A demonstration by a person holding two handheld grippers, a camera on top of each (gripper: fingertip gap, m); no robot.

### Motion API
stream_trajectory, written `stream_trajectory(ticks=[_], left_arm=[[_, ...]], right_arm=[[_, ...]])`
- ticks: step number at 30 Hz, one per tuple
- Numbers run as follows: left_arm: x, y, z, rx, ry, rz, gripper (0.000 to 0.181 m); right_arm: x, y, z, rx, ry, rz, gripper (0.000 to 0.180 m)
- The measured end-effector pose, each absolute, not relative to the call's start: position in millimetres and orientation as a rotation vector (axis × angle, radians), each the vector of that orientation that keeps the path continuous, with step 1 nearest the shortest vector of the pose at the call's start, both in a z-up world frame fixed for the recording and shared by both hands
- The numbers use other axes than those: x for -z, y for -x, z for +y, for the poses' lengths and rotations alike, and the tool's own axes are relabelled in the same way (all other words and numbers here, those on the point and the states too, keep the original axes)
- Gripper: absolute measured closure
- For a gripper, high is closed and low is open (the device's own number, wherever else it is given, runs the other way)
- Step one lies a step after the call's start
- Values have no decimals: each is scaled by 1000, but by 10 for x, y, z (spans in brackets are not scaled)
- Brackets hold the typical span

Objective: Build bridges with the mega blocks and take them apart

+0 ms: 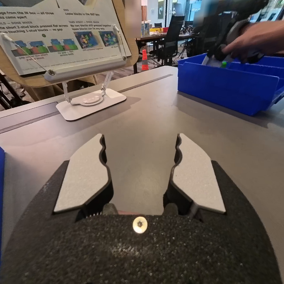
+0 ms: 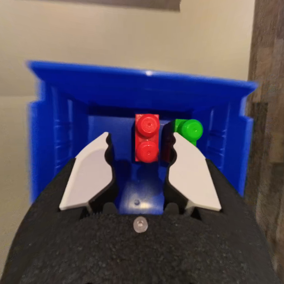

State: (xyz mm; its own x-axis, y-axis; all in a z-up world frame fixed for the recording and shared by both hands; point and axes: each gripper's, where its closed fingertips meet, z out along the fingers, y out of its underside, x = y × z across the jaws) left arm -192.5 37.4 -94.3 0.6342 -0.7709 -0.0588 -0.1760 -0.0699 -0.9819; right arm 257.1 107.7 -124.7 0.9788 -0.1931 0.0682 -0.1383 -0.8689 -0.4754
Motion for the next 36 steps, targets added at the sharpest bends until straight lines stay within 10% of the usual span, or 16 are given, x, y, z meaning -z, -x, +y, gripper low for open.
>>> stream_trajectory(ticks=[10, 22, 36], left_arm=[[735, 1977, 366, 544, 1471, 757, 92], [1050, 2127, 566, 638, 1736, 548, 94], [1144, 2042, 453, 573, 1751, 660, 97]], right_arm=[[-1333, -965, 293, -28, 1603, -287, 111], [880, 838, 303, -329, 1659, -415, 121], [1049, 798, 293, -201, 1677, -503, 126]])
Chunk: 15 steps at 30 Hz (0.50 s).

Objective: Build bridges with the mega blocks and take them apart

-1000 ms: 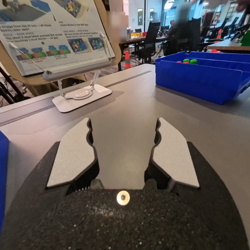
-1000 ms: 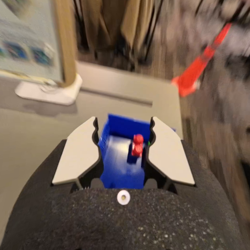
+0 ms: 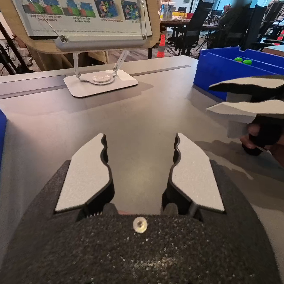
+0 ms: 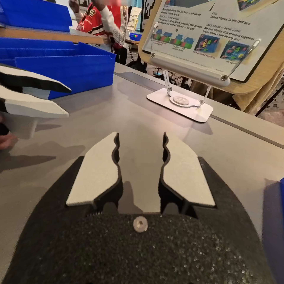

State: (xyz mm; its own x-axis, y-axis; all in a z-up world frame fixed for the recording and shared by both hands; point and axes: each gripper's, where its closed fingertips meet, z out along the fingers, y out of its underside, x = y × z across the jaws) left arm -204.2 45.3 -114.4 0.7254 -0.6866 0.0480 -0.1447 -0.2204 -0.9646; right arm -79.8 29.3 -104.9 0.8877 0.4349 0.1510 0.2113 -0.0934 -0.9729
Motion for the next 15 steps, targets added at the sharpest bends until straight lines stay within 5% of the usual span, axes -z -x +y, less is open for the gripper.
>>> stream_trajectory(ticks=[10, 15], left_arm=[[-34, 3422, 1155, 390, 1840, 503, 102], [107, 4148, 2315, 286, 2088, 326, 99]], right_arm=[[1026, 758, 300, -205, 1666, -485, 129], [1031, 806, 287, -200, 1661, -514, 130]])
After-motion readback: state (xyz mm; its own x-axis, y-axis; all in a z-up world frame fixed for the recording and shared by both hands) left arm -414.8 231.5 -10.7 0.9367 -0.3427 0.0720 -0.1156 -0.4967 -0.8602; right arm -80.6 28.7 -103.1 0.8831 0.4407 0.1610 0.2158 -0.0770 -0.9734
